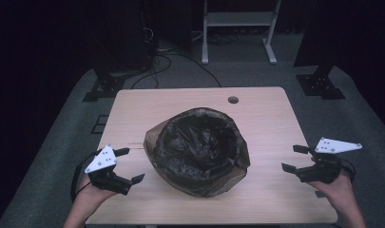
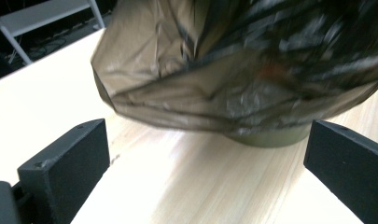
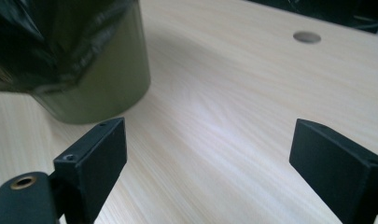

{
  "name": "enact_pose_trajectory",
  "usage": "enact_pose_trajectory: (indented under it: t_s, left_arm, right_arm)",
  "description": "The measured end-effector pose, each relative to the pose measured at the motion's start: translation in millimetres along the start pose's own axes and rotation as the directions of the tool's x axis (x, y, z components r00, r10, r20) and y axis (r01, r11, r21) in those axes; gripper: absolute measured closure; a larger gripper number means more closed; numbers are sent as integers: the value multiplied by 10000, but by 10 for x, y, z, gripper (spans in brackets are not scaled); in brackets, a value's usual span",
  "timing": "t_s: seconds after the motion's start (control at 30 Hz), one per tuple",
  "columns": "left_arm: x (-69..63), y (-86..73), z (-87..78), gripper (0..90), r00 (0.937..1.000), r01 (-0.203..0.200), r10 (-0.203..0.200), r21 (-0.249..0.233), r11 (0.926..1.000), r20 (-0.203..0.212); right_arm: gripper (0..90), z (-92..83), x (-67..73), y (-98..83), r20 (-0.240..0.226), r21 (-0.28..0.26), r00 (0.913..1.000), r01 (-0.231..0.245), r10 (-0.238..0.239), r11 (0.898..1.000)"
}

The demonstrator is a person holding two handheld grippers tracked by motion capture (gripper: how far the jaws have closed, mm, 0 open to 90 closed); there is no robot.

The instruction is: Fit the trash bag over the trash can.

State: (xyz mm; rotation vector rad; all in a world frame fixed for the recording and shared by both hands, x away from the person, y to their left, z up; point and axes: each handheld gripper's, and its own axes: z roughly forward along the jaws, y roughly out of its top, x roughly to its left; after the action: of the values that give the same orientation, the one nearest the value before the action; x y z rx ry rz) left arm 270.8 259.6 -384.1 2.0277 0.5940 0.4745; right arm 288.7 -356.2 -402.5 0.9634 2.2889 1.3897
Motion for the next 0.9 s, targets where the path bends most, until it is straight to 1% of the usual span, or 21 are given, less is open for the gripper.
enact_pose_trajectory:
  t_s: [0.07, 0.27, 0.33, 0.5, 0.57, 0.7, 0.9]
  left_arm:
    - [-6, -81, 48, 0, 10000, 24, -22, 208, 9998, -80]
    - [-9, -284, 168, 0, 9995, 252, -241, 517, 9983, -204]
    - [-8, -350, 211, 0, 9991, 280, -260, 653, 9975, -321]
    - [-11, -479, 314, 0, 9982, 379, -328, 1021, 9941, -506]
    - [-6, -523, 347, 0, 9981, 316, -245, 1267, 9914, -572]
    - [2, -624, 409, 0, 9970, 426, -314, 1623, 9858, -713]
    - [-10, -731, 473, 0, 9969, 403, -253, 2085, 9772, -740]
  right_arm:
    - [97, 36, -12, -93, 113, 126, 9999, -90, 89, 9999]
    - [97, 145, -34, -322, 378, 605, 9991, -233, 210, 9979]
    - [97, 179, -42, -393, 476, 726, 9985, -290, 256, 9969]
    - [97, 245, -56, -512, 661, 1058, 9977, -218, 148, 9941]
    - [97, 267, -57, -558, 723, 1195, 9973, -195, 109, 9926]
    - [96, 319, -62, -639, 840, 1571, 9965, -168, 36, 9874]
    - [96, 388, -74, -736, 845, 1977, 9964, -76, -93, 9802]
